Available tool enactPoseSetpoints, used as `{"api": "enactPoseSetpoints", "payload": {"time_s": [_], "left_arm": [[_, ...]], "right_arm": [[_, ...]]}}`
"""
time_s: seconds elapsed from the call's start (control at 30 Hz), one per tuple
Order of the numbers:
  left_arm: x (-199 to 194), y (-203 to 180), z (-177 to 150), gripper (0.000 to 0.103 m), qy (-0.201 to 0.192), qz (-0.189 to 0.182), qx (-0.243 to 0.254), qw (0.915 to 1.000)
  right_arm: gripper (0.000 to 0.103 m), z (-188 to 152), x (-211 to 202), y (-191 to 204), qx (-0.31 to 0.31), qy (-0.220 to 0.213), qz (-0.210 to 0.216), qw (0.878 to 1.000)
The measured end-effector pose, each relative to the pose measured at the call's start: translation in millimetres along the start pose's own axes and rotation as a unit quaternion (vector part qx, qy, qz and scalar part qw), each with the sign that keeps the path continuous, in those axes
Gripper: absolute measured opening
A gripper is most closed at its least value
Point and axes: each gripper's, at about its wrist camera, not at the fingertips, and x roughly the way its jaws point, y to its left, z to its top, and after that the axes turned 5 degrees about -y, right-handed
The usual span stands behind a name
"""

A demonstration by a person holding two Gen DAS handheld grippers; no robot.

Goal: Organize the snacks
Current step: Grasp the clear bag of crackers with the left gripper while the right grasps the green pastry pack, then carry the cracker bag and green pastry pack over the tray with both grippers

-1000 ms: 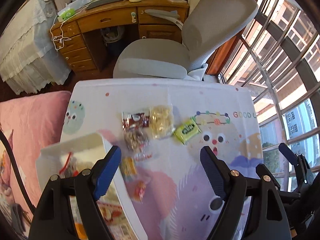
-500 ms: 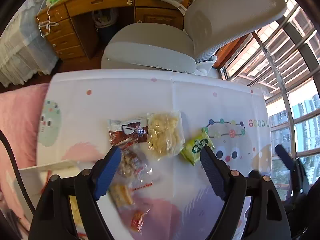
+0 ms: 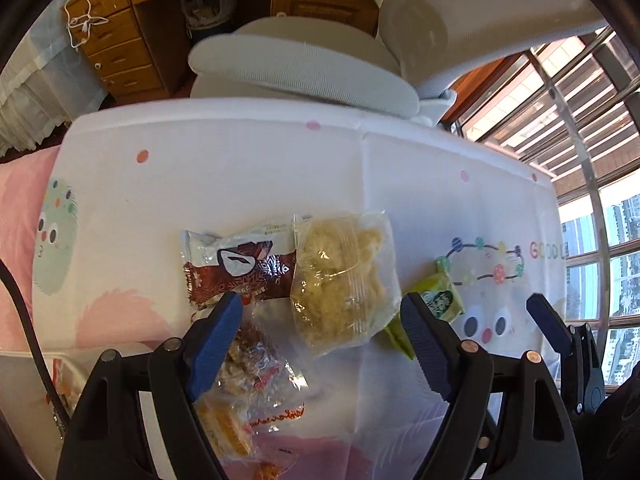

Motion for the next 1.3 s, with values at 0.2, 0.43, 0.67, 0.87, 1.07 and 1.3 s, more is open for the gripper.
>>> {"api": "enactPoseSetpoints", "payload": {"time_s": [0.2, 0.43, 0.67, 0.87, 1.07, 1.3], "left_arm": [[11.1, 2.4, -0.7, 0.08, -0.007, -0.018, -0.009, 0.9998], [13.9, -0.9, -3.7, 0.08, -0.022, -0.025, -0.002, 0.9994], [22.5, -5.3, -4.7, 0.08, -0.015, -0.024, -0.002, 0.9996], [25.6, -3.2, -6.1, 0.069, -0.011, -0.036, -0.009, 0.9993], [30.7, 3.3, -8.2, 0.058, -0.003, -0.044, -0.03, 0.9986], [24.2, 10.1, -11.5, 0.046, -0.007, -0.043, -0.045, 0.9981]], "right_arm": [[0.089, -5.3, 18.6, 13.6, -0.026, 0.003, 0.014, 1.0], [0.074, -8.8, 38.7, 22.5, -0.047, 0.021, 0.01, 0.999], [0.068, -11.4, 43.2, 29.1, -0.063, 0.033, 0.011, 0.997], [0.06, -12.9, 45.1, 26.1, -0.06, 0.04, 0.008, 0.997], [0.054, -14.5, 42.0, 24.1, -0.055, 0.046, 0.012, 0.997], [0.053, -19.8, 30.9, 26.2, -0.031, 0.069, 0.023, 0.997]]}}
